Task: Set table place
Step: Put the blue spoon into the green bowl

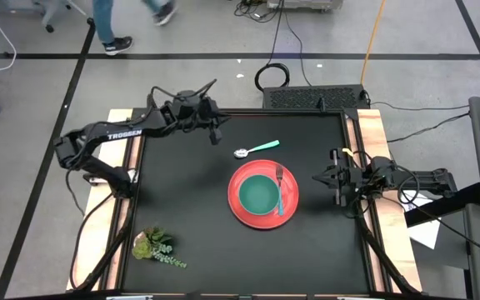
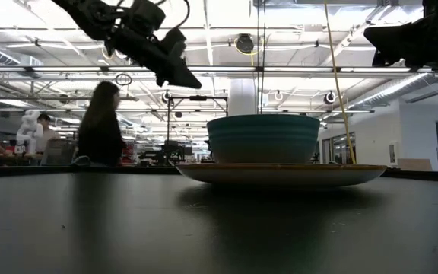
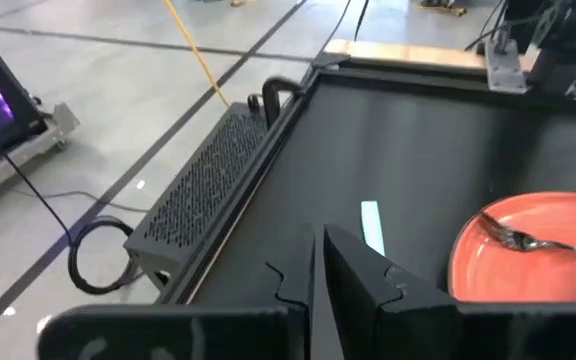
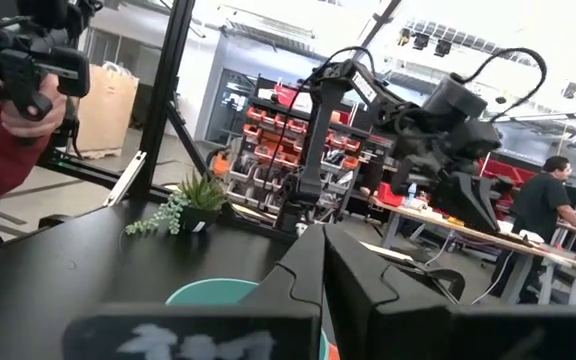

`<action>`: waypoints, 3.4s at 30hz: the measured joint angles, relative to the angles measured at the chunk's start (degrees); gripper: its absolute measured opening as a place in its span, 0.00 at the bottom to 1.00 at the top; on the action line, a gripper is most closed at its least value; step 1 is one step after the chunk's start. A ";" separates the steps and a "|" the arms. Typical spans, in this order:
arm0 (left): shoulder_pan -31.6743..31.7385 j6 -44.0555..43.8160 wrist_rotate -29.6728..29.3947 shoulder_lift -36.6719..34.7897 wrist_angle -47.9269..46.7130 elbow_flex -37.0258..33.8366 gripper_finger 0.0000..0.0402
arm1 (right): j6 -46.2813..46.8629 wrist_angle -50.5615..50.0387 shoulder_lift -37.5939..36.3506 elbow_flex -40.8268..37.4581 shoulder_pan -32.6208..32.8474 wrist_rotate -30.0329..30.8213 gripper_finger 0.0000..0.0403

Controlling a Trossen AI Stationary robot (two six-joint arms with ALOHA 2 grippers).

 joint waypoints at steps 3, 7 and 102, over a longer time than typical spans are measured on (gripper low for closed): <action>-0.03 0.34 0.00 1.81 -0.22 0.76 0.08 | -0.08 -0.13 0.01 0.00 0.00 0.00 0.00; -0.36 1.07 -0.01 3.17 -0.13 1.24 0.08 | -0.10 -0.18 0.01 0.00 0.00 -0.01 0.00; -1.98 5.81 17.31 24.60 -14.64 28.03 0.08 | -1.78 -0.72 0.01 0.02 0.00 0.00 0.00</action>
